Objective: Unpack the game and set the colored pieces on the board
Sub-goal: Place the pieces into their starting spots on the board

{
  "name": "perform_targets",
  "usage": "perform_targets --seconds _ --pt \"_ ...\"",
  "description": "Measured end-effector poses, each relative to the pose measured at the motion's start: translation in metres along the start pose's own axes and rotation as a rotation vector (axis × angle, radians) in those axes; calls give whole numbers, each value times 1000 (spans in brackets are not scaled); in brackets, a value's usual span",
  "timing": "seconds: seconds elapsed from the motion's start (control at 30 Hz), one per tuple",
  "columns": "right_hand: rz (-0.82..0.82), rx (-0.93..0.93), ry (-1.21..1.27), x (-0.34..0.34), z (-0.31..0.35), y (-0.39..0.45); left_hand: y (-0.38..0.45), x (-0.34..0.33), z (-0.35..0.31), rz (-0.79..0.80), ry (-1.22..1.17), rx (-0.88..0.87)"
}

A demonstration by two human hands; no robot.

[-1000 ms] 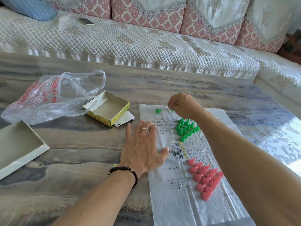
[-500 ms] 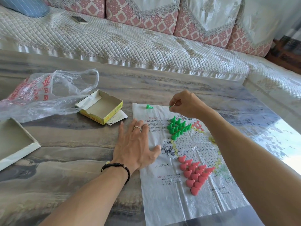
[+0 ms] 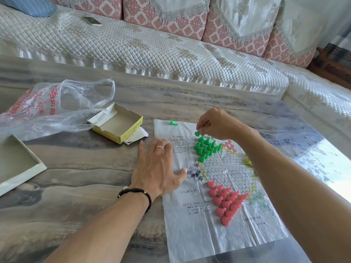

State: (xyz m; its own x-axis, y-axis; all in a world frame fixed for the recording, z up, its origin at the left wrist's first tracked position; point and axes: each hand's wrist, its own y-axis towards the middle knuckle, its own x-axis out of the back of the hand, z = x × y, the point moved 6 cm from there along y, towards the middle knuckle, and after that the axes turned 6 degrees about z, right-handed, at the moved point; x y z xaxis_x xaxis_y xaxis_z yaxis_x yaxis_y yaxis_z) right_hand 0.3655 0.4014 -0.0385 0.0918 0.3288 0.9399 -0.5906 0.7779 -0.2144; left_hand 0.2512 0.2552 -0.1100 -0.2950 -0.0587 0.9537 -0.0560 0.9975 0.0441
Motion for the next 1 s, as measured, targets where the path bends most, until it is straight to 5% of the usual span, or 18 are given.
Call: perform_targets --seconds 0.73,1.0 --pt "76 -25 -19 -19 -2 5 1 -1 1 1 20 4" --pt "-99 7 14 -11 12 28 1 0 1 6 19 6"
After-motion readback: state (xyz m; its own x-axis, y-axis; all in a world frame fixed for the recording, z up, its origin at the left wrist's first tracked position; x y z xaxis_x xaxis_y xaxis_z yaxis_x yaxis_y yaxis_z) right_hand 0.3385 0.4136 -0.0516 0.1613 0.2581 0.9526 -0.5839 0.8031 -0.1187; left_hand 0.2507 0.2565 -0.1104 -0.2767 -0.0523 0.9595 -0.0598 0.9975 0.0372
